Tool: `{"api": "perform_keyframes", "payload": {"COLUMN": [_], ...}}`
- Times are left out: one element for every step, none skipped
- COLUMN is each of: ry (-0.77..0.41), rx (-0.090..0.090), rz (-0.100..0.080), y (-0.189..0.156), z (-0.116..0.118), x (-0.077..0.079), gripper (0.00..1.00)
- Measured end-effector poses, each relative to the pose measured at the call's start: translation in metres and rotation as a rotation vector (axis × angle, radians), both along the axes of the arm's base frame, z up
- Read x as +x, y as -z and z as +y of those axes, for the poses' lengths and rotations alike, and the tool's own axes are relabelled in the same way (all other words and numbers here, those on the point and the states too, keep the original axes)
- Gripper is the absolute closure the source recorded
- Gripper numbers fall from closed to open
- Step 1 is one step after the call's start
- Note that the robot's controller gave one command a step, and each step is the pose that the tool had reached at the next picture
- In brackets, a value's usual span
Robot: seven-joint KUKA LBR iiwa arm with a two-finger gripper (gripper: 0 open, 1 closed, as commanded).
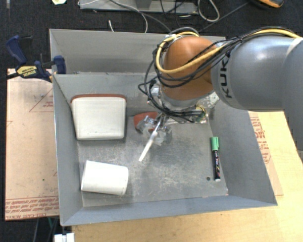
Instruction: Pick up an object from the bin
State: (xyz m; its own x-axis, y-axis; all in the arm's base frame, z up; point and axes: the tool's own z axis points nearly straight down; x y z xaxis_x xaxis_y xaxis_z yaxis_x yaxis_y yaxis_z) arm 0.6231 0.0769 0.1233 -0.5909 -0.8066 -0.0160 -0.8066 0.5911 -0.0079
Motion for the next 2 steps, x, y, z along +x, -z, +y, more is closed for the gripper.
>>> {"api": "perform_keyframes", "payload": {"ry": [0.000, 0.000], "rx": [0.000, 0.000], "rz": [0.000, 0.000], "y": [0.0000, 0.0000], "z": [0.0000, 0.0000], "x": [0.0000, 0.0000], "gripper": [1.00, 1.00]}}
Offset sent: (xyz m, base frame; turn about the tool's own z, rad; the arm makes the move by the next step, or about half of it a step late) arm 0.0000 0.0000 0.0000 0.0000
